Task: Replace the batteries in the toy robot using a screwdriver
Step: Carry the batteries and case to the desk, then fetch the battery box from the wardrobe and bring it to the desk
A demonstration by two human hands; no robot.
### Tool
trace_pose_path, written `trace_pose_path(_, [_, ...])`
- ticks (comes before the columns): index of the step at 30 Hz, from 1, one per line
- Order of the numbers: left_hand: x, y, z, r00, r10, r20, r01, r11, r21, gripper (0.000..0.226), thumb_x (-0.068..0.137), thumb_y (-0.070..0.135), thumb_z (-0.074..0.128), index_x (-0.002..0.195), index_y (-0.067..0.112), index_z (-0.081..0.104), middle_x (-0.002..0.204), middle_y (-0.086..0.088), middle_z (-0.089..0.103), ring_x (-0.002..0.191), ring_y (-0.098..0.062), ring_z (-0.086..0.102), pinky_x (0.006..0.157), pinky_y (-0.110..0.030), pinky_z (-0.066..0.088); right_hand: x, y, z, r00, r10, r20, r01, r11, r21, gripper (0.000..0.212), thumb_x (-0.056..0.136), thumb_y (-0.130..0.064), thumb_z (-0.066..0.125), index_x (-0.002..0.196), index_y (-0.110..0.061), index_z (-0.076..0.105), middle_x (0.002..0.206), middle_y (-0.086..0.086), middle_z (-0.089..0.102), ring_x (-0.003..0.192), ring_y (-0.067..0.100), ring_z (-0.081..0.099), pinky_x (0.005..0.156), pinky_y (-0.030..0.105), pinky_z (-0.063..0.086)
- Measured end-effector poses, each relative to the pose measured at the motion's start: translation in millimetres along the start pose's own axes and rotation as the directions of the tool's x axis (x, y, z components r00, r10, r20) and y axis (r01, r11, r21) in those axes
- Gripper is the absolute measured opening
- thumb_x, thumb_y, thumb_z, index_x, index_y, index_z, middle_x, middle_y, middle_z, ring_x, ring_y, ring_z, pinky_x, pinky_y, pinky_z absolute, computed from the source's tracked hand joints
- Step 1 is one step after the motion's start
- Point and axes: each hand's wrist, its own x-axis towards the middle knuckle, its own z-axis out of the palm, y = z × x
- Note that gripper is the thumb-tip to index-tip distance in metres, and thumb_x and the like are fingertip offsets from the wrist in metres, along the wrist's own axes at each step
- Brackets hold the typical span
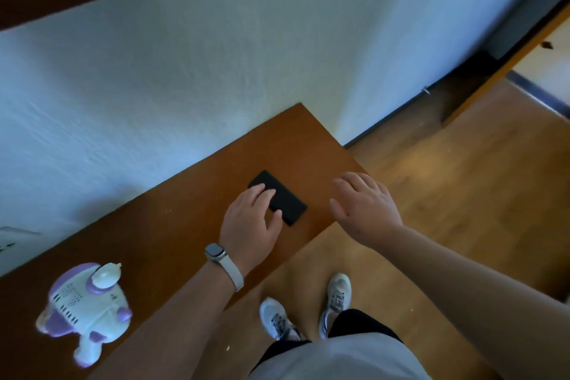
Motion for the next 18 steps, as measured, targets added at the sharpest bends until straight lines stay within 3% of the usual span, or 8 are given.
trace_pose_path(7, [13.8, 89.3, 3.5, 0.979, 0.204, 0.012, -0.204, 0.978, 0.035, 0.044, 0.096, 0.033, 0.062, 0.136, 0.014, 0.060, 0.142, -0.007, 0.058, 0.134, -0.025, 0.051, 0.106, -0.042, 0.043, -37.2, 51.5, -36.8, 0.996, 0.083, -0.038, -0.081, 0.996, 0.044, 0.057, 0.096, -0.059, 0.023, 0.138, -0.029, 0.049, 0.142, -0.004, 0.052, 0.136, 0.022, 0.042, 0.111, 0.045, 0.034])
trace_pose_path(11, [22.2, 152.0, 22.7, 0.957, 0.289, 0.034, -0.290, 0.956, 0.039, 0.044, 0.098, 0.036, 0.059, 0.137, 0.016, 0.060, 0.145, -0.006, 0.056, 0.137, -0.024, 0.049, 0.111, -0.042, 0.041, -68.0, 106.6, -53.6, 0.987, 0.147, -0.069, -0.143, 0.988, 0.058, 0.054, 0.097, -0.055, 0.029, 0.138, -0.027, 0.048, 0.143, -0.002, 0.052, 0.136, 0.022, 0.042, 0.111, 0.044, 0.034])
trace_pose_path(18, [33.1, 291.9, 82.8, 0.858, 0.503, 0.103, -0.508, 0.861, 0.033, 0.046, 0.098, 0.038, 0.056, 0.139, 0.018, 0.057, 0.146, -0.005, 0.054, 0.136, -0.023, 0.048, 0.112, -0.044, 0.042, -144.5, 237.6, -67.4, 0.929, 0.344, -0.135, -0.327, 0.936, 0.131, 0.051, 0.094, -0.054, 0.034, 0.134, -0.027, 0.050, 0.139, 0.000, 0.054, 0.132, 0.024, 0.045, 0.108, 0.045, 0.037])
